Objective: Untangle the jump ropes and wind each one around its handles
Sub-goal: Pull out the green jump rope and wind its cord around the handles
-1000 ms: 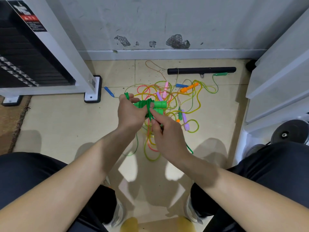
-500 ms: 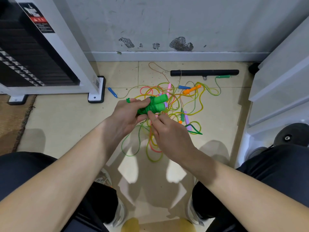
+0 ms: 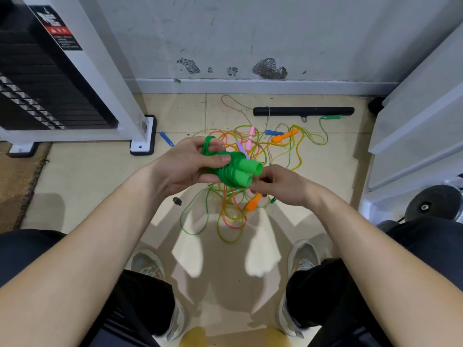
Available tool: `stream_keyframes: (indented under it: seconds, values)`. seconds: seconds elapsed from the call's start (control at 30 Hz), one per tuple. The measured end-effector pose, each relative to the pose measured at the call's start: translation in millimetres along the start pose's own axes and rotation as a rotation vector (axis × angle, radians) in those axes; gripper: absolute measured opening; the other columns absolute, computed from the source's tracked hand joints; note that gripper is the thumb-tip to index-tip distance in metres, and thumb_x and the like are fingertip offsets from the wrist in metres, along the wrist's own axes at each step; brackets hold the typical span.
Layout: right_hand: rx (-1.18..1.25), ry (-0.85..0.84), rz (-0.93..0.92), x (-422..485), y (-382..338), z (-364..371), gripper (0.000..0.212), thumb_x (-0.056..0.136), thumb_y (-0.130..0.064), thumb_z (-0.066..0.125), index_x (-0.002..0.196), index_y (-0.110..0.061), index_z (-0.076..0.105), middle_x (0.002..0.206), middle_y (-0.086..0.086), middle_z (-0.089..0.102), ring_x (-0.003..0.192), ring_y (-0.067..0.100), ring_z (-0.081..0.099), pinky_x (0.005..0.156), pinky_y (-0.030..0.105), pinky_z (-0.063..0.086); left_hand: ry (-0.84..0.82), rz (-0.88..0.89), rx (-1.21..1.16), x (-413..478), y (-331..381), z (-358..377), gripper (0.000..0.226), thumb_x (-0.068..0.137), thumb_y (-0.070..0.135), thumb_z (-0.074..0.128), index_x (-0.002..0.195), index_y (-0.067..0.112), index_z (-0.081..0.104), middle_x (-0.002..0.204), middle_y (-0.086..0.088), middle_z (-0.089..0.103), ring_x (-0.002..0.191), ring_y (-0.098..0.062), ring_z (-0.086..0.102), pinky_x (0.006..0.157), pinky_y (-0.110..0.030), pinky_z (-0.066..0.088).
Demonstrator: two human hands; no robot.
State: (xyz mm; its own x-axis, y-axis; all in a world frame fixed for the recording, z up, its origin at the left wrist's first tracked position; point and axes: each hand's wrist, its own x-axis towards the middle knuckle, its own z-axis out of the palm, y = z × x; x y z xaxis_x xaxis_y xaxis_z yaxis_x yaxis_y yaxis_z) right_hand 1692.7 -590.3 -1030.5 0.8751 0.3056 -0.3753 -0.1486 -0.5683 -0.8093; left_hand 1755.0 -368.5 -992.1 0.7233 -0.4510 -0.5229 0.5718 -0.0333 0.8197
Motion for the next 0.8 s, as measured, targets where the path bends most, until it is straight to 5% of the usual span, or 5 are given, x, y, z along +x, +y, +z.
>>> stream_keyframes:
  seconds: [0.2, 0.37, 0.5, 0.63, 0.8]
  values:
    - [-0.444, 0.072, 0.139, -6.0, 2.4, -10.1, 0.056, 0.073, -0.075, 0.058, 0.062, -0.021, 0.048, 0.054, -0.008, 0.042, 0.056, 0.012, 0.041, 0.057, 0.035, 0.033, -0.219, 0.024, 0.456, -10.5, -9.4, 4.9, 0.053, 0.079, -0.007, 0.076, 0.125, 0.008, 0.055, 0.106, 0.002, 0.055, 0.080, -0.004, 0.065, 0.062, -0.025, 0.058]
    - [-0.147, 0.040, 0.108, -10.2, -14.2, -8.6, 0.049, 0.097, -0.039, 0.063, 0.072, 0.003, 0.061, 0.047, -0.010, 0.044, 0.044, 0.007, 0.037, 0.047, 0.019, 0.031, -0.260, 0.115, 0.817, -8.3, -16.9, 13.2, 0.056, 0.076, 0.000, 0.083, 0.120, 0.013, 0.053, 0.106, 0.006, 0.059, 0.074, 0.001, 0.059, 0.050, -0.012, 0.046]
    - [-0.015, 0.053, 0.126, -14.7, -28.3, -0.5, 0.038, 0.100, -0.015, 0.056, 0.063, -0.003, 0.058, 0.047, -0.014, 0.053, 0.045, -0.002, 0.047, 0.049, 0.011, 0.031, -0.160, 0.220, 1.122, 4.0, -23.5, 10.6, 0.065, 0.071, 0.017, 0.090, 0.121, 0.021, 0.049, 0.106, 0.011, 0.058, 0.086, -0.002, 0.054, 0.063, -0.008, 0.039]
    - [-0.085, 0.234, 0.099, -13.7, -40.4, 27.8, 0.028, 0.094, -0.009, 0.049, 0.072, -0.009, 0.067, 0.055, -0.011, 0.059, 0.050, 0.005, 0.048, 0.054, 0.026, 0.039, 0.178, 0.330, 1.032, 13.1, -38.1, 13.6, 0.066, 0.073, 0.020, 0.087, 0.125, 0.019, 0.047, 0.107, 0.008, 0.055, 0.093, -0.013, 0.054, 0.077, -0.025, 0.044]
    - [-0.162, 0.516, -0.065, -12.6, -35.1, 74.2, 0.039, 0.098, -0.016, 0.047, 0.134, -0.019, 0.062, 0.092, 0.009, 0.070, 0.085, 0.028, 0.061, 0.077, 0.041, 0.050, 0.511, 0.254, 0.535, 18.0, -48.2, 24.2, 0.057, 0.078, 0.005, 0.080, 0.124, 0.015, 0.048, 0.104, 0.006, 0.056, 0.095, -0.017, 0.058, 0.082, -0.032, 0.054]
